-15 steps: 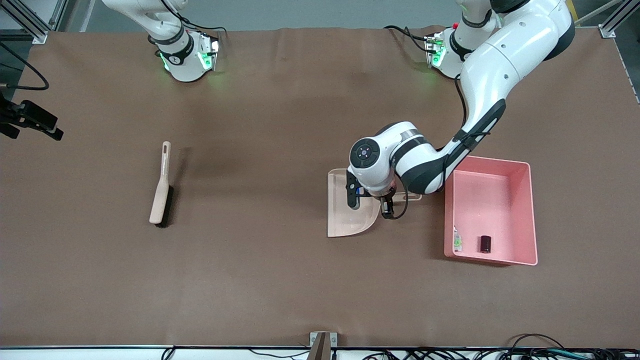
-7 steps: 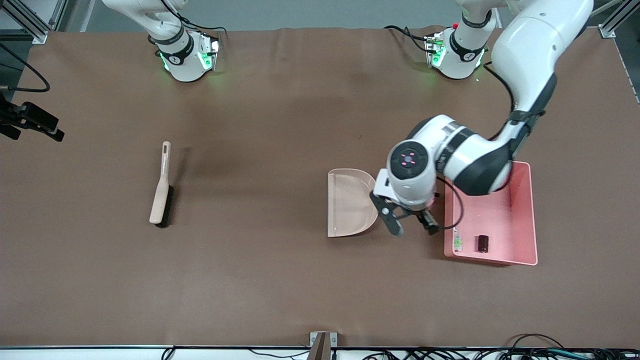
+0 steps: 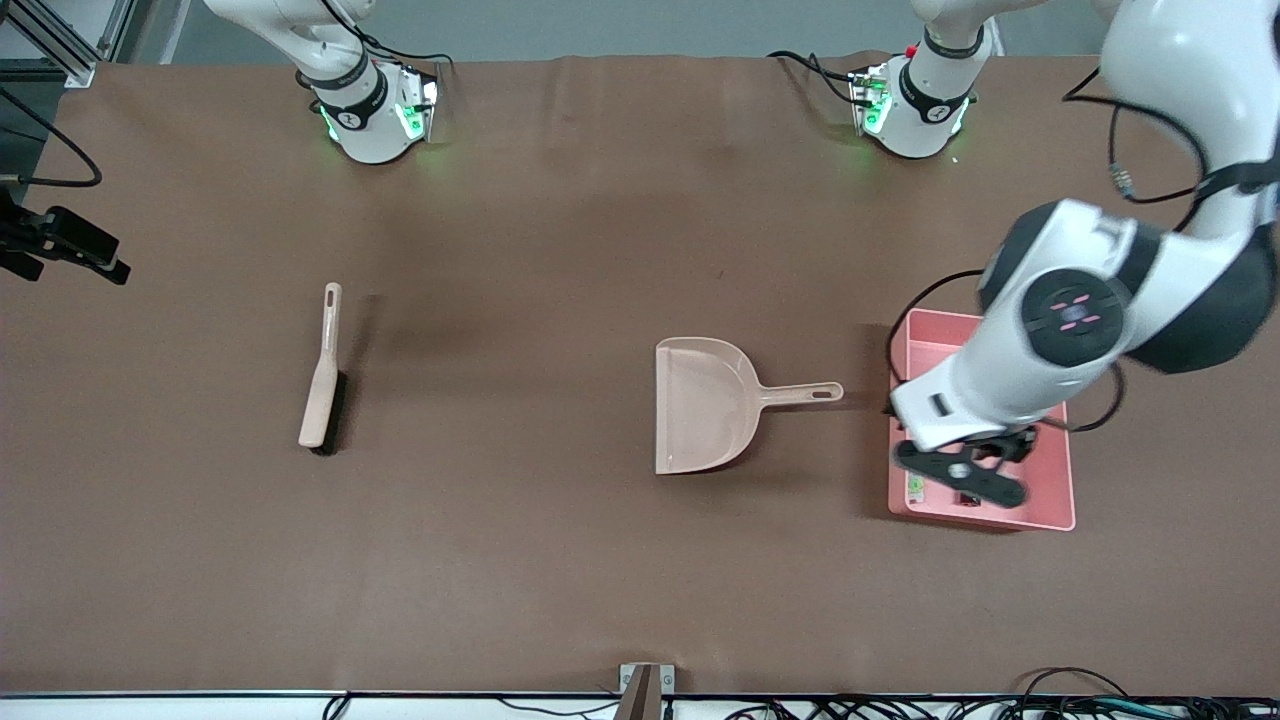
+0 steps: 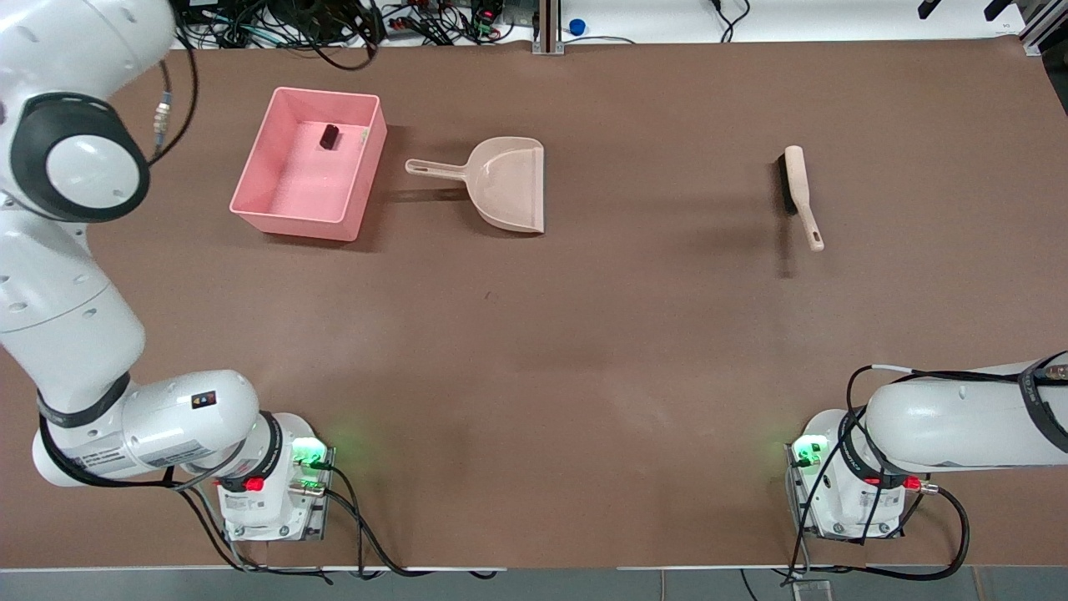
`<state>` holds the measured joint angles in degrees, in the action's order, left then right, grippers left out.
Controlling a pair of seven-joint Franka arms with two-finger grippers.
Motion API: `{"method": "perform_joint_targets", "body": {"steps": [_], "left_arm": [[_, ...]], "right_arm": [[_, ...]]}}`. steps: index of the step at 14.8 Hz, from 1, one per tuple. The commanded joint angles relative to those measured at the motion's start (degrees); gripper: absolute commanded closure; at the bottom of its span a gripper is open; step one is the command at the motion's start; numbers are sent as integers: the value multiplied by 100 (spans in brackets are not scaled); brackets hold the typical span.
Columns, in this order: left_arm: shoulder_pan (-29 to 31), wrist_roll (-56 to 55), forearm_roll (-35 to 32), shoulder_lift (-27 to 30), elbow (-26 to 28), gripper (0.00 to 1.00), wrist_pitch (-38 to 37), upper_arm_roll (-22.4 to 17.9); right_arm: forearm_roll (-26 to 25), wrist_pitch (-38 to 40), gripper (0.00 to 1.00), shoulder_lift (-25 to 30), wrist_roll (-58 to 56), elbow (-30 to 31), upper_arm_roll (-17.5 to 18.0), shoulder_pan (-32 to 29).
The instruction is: Clean e-waste and dump in bin
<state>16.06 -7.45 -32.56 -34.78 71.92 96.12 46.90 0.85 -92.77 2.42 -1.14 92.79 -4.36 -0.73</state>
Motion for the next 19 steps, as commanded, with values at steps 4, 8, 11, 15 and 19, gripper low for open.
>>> {"method": "perform_joint_targets", "body": {"steps": [4, 8, 11, 15, 19], "left_arm": [[-470, -170, 2056, 1392, 173, 0, -40, -1950], [-1367, 330, 2763, 2263, 568, 0, -382, -3642], [-1683, 700, 2912, 2843, 1068, 0, -436, -4186], [-2115, 876, 3528, 3670, 2000, 0, -541, -4927], [-2116, 789, 3528, 4232, 2615, 0, -550, -4919]], "right_arm": [[-68, 40, 0, -14, 79, -50, -4, 12], [-68, 40, 0, -14, 79, -50, -13, 21], [-68, 48, 0, -14, 79, -50, -13, 21], [-68, 92, 0, -14, 79, -50, -13, 21], [-68, 92, 0, -14, 79, -50, -13, 29]]}}
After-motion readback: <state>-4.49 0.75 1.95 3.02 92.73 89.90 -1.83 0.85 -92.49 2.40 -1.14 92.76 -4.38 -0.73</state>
